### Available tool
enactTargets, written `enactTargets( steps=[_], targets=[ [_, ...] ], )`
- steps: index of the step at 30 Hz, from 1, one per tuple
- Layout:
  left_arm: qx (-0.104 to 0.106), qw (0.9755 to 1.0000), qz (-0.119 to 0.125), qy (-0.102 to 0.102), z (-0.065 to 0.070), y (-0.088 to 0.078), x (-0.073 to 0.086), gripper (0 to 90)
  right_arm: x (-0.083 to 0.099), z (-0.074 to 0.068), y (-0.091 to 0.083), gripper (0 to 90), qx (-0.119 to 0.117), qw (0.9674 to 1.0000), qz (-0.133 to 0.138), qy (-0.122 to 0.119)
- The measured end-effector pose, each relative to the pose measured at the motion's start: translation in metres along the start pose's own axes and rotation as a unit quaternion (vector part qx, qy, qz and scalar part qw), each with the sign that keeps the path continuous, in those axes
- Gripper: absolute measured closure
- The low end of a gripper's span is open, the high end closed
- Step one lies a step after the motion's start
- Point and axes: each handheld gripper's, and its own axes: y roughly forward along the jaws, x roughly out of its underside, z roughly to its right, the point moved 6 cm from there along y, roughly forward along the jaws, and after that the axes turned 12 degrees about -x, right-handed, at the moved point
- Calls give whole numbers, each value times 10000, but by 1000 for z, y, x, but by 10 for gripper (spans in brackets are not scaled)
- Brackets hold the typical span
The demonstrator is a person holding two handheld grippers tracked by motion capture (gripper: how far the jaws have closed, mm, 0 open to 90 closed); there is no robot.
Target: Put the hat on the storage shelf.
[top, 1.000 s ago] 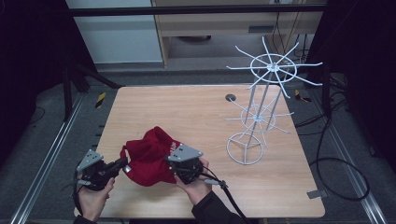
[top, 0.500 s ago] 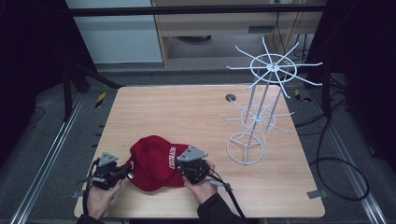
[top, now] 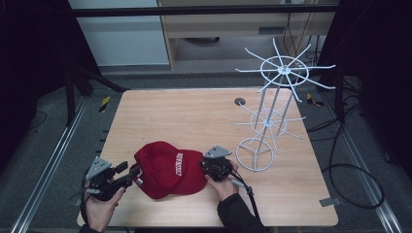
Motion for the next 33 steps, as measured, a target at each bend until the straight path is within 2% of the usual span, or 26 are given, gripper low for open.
enactTargets(
  steps=[5,7,10,11,12,13,16,17,18,19,20,22,23,28,31,32,33],
  targets=[
    [136,9999,-102,-7,21,6,-4,370,-1,13,-1,708,94,9998,91,156],
    [110,9996,-242,85,31,13,-1,372,0,15,0,714,72,9997,106,204],
    [40,9992,-360,176,35,20,0,411,2,17,3,735,24,9998,25,213],
    [-18,9988,-426,234,35,23,2,411,2,17,3,735,24,9998,25,213],
    [-56,9984,-504,262,35,28,3,508,3,17,4,777,-7,9999,-8,134],
    [-56,9984,-504,262,35,28,3,543,3,17,4,777,-7,9999,-8,134],
    [-134,9976,-592,336,30,34,2,706,5,14,4,871,-171,9997,-161,107],
    [-134,9976,-592,336,30,34,2,744,5,14,4,871,-171,9997,-161,107],
    [-127,9977,-575,341,27,36,0,789,6,11,3,900,-274,9993,-267,44],
    [-114,9979,-567,305,26,38,-2,812,6,10,3,900,-279,9992,-289,-12],
    [-114,9979,-567,305,26,38,-2,826,6,10,3,900,-279,9992,-289,-12],
    [-120,9978,-540,355,22,42,-6,838,10,3,-1,900,-502,9979,-406,0],
    [-120,9978,-540,355,22,42,-6,842,10,3,-1,900,-502,9979,-406,0],
    [-112,9978,-435,490,22,52,-14,848,17,-13,-12,900,-838,9946,-605,-38],
    [-109,9975,-381,581,25,60,-17,849,17,-16,-16,900,-876,9939,-666,-111],
    [-134,9972,-379,637,26,63,-18,849,13,-10,-17,900,-723,9963,-457,-73],
    [-112,9968,-374,700,29,69,-19,850,10,-5,-16,896,-633,9973,-385,-12]
  ],
)
